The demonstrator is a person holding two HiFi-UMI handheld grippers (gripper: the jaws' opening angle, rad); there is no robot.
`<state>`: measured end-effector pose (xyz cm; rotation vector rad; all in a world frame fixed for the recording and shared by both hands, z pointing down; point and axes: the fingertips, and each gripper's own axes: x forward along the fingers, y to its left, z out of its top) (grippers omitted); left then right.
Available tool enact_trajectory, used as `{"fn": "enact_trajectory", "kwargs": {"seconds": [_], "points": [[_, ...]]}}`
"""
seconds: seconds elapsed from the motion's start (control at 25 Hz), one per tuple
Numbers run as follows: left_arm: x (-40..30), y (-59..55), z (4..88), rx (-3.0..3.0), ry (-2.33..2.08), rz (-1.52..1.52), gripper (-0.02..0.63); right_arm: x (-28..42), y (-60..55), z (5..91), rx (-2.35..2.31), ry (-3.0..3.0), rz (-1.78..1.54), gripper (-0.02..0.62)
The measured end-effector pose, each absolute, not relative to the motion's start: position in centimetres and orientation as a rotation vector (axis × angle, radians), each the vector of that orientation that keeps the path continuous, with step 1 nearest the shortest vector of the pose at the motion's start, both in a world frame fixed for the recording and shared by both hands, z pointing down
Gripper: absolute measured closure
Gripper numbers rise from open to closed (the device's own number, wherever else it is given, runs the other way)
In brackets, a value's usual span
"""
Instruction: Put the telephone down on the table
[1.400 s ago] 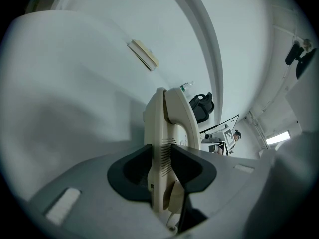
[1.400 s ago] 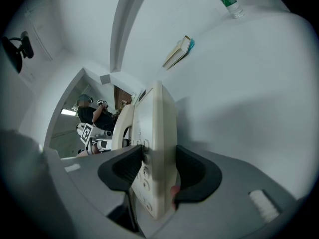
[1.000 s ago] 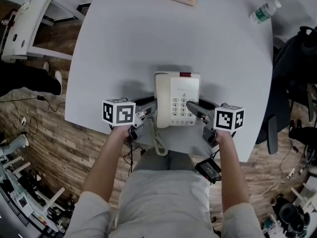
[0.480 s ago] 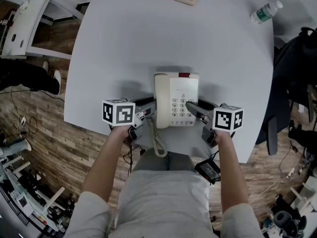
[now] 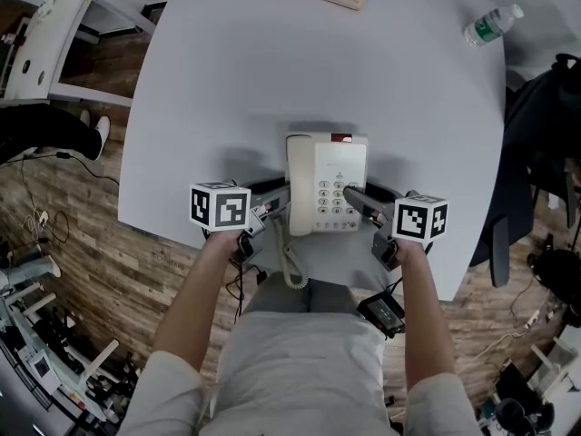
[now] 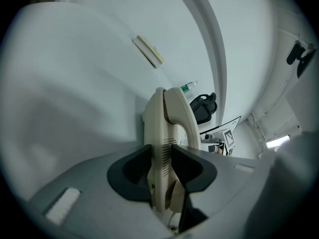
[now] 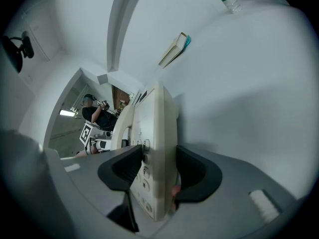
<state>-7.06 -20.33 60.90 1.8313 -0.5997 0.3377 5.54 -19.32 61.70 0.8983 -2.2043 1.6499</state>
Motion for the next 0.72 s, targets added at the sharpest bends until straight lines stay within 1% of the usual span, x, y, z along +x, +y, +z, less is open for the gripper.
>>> {"fn": "enact_trajectory", "kwargs": {"seconds": [0.72], "points": [[-7.12,-20.42,60.93,1.837,-0.589,0.331,0.459,5.66,-19.31,61.92,0.916,-2.213,1.636,0.367]]}}
